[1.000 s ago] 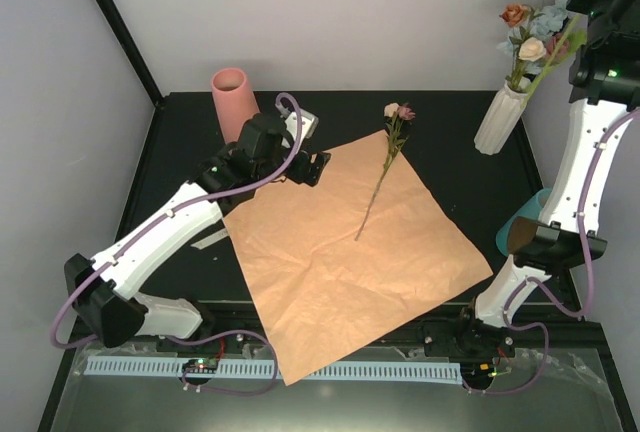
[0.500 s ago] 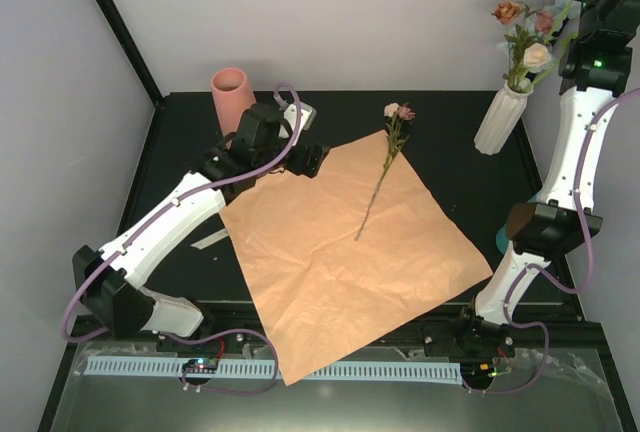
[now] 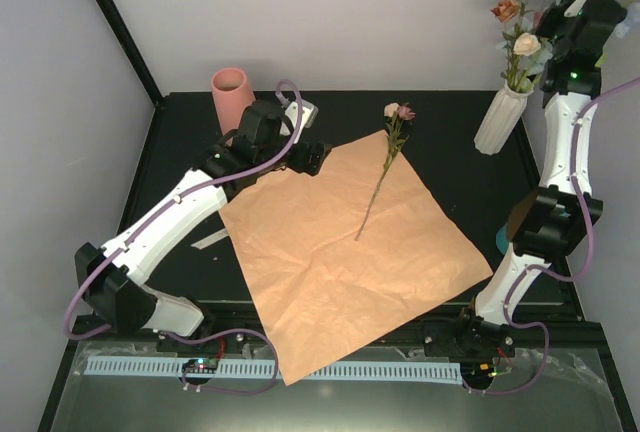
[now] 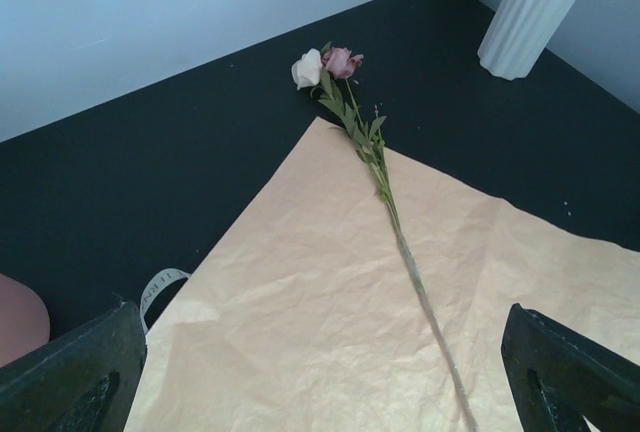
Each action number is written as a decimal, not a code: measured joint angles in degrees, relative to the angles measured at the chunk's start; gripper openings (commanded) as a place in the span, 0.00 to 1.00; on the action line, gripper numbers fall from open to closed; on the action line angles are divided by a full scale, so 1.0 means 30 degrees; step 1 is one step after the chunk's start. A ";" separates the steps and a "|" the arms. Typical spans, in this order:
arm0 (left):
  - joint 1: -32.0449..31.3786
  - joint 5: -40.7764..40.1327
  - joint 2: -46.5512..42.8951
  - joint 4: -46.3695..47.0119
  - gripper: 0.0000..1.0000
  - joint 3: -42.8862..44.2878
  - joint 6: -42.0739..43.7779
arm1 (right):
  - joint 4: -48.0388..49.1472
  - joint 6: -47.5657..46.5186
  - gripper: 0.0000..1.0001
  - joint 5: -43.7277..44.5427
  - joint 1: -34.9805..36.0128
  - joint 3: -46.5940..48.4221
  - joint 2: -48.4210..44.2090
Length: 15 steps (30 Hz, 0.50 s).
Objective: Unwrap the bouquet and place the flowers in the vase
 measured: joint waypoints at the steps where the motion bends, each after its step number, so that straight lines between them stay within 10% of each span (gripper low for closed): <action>1: 0.0000 0.0007 0.0029 -0.0036 0.99 0.0058 0.0000 | 0.0095 -0.0007 0.02 0.0000 0.0000 -0.0503 0.0000; 15: 0.0007 0.0080 0.0109 -0.0051 0.99 0.0175 -0.0117 | -0.0466 0.0131 0.31 0.0066 0.0000 -0.3759 -0.0058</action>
